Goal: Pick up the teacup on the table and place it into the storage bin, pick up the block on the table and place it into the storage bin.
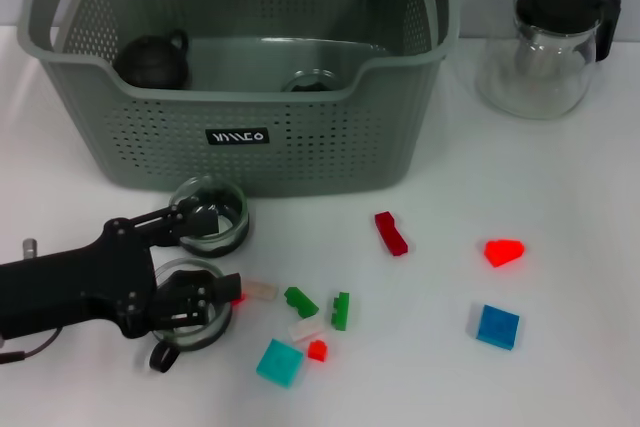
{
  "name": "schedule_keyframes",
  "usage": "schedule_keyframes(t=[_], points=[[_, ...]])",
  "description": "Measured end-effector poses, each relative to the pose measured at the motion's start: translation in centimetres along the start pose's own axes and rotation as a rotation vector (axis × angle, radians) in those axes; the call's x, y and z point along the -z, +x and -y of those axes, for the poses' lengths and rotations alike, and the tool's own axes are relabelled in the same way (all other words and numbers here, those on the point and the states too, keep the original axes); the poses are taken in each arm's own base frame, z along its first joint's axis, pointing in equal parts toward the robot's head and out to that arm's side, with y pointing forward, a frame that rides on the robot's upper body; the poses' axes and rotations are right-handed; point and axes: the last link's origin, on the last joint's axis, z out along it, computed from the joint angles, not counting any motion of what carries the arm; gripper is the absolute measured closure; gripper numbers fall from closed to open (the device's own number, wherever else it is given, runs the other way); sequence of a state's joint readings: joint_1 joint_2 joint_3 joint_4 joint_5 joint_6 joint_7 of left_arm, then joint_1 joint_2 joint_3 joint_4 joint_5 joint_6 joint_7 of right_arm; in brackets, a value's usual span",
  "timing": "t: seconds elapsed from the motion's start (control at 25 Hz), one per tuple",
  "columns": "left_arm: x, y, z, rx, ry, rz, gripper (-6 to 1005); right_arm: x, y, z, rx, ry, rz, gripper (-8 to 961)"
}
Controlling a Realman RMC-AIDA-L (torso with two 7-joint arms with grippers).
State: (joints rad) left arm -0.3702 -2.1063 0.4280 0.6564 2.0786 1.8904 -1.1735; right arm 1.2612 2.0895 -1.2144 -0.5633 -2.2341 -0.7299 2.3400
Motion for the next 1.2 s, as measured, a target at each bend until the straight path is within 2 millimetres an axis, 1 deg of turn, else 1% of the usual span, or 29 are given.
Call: schedule_keyframes(t=[0.08,0.2,0.36,0.52,0.76,0.92,1.08,1.2], points=[[0.0,0.0,0.0,0.0,0.0,0.0,157,-0.9,0.7,0.0,0.009,0.044,-0.026,875],[-0.2,0.0,0.0,0.001,-0.002,-0.002,157,-1.5,1.8,0.4,0.008,0.084,-0.051,874],[-0.5,0.0,0.0,0.001,-0.012,-0.006,157,-1.8,3.4,0.7,0.004,0.094,-0.087,871],[-0.5,0.0,0.0,0.0,-0.014,-0.006,157,-1.9,4.4,0.7,0.017,0.091,-0.119,869],[-0.5,-0.1,-0.1,0.003,-0.011,-0.005,157,-1.8,5.0,0.5,0.02,0.072,-0.146,866],[-0.4,-0.1,-0.1,0.003,-0.01,-0.006,157,-1.8,5.1,0.0,0.029,0.048,-0.168,863],[-0.5,0.0,-0.1,0.001,-0.012,-0.007,158,-1.7,5.2,0.2,0.028,0.046,-0.174,861],[-0.5,0.0,-0.1,0.0,-0.012,-0.007,158,-1.6,5.2,0.3,0.025,0.044,-0.173,743]])
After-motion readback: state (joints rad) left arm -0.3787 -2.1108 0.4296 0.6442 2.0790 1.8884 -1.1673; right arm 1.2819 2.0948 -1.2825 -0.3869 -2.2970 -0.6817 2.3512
